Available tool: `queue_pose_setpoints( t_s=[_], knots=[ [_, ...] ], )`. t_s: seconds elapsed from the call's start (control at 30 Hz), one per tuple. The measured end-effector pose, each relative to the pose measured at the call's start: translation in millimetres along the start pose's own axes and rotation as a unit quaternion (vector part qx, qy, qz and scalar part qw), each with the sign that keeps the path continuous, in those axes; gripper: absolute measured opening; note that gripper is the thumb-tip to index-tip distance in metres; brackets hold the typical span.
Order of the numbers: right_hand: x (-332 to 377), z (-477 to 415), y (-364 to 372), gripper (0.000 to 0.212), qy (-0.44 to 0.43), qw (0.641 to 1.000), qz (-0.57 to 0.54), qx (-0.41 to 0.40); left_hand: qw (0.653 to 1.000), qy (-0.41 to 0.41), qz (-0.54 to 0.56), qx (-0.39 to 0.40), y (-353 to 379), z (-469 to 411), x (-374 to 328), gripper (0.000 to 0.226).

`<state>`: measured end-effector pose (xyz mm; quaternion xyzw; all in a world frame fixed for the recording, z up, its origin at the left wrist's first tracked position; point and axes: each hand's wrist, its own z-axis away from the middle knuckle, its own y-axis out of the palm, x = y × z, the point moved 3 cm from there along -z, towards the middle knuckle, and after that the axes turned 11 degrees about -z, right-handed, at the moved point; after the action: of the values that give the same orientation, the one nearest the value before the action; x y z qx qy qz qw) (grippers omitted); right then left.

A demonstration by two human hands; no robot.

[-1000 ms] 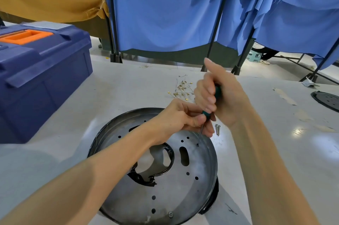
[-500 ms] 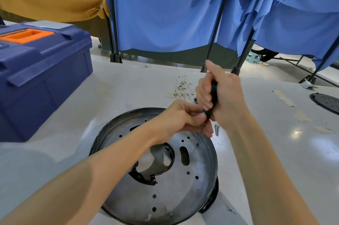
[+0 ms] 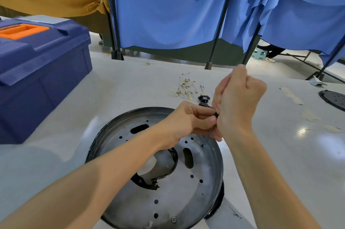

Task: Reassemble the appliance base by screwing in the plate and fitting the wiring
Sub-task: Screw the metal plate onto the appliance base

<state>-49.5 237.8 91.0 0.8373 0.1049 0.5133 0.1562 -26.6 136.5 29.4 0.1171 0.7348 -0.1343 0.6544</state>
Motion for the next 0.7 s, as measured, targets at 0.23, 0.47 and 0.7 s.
queue_pose_setpoints(
  t_s=[0.23,0.47,0.7],
  knots=[
    [6.1,-18.2,10.9,0.067,0.244,0.890,-0.142,0.358,0.999,-0.026,0.025,0.024,-3.9,4.0,-0.2,0.019],
    [1.1,7.1,16.8,0.067,-0.071,0.995,0.061,0.023,0.999,0.006,0.039,-0.010,-5.8,5.3,-3.8,0.020],
    [8.8,-18.6,9.2,0.063,0.265,0.896,-0.113,0.337,1.000,-0.011,0.011,0.003,-4.6,3.0,-7.3,0.017]
  ],
)
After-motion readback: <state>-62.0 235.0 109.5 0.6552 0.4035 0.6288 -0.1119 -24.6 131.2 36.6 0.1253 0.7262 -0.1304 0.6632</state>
